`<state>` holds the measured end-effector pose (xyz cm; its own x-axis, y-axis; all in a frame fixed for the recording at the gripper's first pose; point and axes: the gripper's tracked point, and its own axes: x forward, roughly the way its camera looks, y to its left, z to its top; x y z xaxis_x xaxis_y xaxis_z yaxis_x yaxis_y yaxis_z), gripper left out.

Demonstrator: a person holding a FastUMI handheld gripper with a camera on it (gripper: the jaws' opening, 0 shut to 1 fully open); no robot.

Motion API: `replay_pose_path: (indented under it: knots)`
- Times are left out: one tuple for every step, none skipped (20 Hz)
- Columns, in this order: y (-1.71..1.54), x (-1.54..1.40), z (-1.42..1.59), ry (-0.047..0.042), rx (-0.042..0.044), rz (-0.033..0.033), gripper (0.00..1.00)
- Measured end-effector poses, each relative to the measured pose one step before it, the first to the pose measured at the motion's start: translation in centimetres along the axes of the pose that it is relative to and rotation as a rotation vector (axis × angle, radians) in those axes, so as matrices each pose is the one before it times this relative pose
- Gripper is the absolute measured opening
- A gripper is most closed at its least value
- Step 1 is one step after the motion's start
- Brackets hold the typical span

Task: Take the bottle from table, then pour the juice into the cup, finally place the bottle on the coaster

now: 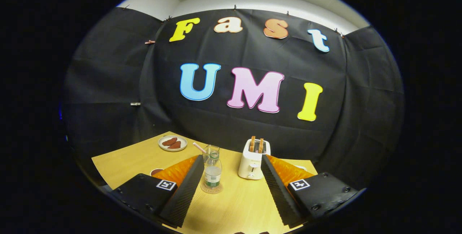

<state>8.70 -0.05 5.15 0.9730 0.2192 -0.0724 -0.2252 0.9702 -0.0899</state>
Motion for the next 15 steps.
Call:
replay_pose_path:
  knots:
    - [-0.488,-1.006,0.610,-0.00530,0.02619,-0.03025,0.97]
    - [-0.231,-0.966,0.424,-0.00590,0.02382,-0.02265,0.98]
    - [-0.297,-1.023,0.398,-0.00544,0.01744,-0.02370,0.98]
    - [-0.320,-0.863,0.194,-0.00471,0.00861,-0.02125,0.98]
    - [-0.514,-0.808,0.201,-0.00756,0.00532,-0.02023,0.98]
    - [-0.233,-0.884,0.425,-0.01257,0.00980,-0.00901,0.98]
    - [0.040,-0.605,0.322,-0.00853,0.00828,0.00199,0.97]
    - [-0.249,-0.411,0.193,-0.01070,0.00361,-0.00585,0.97]
    - [-0.463,-0.119,0.065,-0.00417,-0.00294,-0.01322,0.97]
    - [-0.489,-0.164,-0.104,0.00595,-0.00145,-0.01125,0.97]
    - [-0.158,-0.075,-0.014,0.00466,0.00165,-0.00271,0.97]
    - [-0.113,0.110,0.117,-0.00009,0.00221,-0.00321,0.97]
    - [-0.277,0.106,0.258,-0.00361,-0.00124,-0.00219,0.98]
    - [-0.436,0.161,0.238,-0.00885,-0.00505,-0.00525,0.97]
    - [-0.520,0.346,0.248,-0.00779,-0.00806,-0.00563,0.97]
